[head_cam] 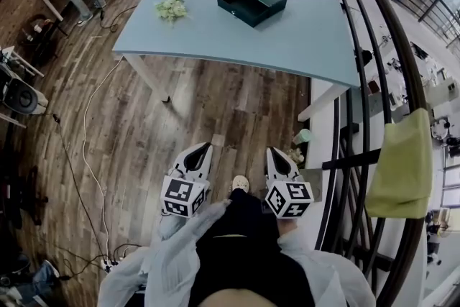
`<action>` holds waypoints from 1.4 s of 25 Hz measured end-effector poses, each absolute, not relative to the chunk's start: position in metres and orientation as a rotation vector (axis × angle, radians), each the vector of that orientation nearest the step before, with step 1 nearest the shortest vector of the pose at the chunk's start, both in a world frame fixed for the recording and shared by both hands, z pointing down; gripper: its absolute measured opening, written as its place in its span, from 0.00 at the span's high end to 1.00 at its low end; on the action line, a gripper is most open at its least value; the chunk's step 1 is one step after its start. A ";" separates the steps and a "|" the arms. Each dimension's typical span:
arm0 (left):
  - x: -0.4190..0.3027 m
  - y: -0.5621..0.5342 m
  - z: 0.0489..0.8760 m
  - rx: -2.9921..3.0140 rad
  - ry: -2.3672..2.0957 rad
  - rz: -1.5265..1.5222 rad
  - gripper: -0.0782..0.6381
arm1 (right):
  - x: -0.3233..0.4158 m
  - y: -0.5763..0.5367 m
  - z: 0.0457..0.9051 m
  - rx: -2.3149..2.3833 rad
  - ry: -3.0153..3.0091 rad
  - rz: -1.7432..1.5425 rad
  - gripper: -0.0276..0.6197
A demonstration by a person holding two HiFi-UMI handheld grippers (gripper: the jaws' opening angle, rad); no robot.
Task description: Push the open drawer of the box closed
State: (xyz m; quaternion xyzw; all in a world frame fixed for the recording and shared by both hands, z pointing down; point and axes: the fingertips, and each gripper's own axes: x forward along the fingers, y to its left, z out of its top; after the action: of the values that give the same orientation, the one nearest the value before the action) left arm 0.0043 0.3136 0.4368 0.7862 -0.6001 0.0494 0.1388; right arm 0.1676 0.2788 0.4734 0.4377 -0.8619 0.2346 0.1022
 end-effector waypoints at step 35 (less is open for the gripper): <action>0.015 0.265 0.449 2.183 -1.818 0.120 0.87 | 0.186 0.224 0.483 1.234 -2.553 0.716 0.95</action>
State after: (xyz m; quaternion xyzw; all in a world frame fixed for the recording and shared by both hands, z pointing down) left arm 0.0146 0.2654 0.4492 0.7592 -0.6324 0.0419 0.1484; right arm 0.1857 0.2236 0.4834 0.4194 -0.8678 0.2433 0.1086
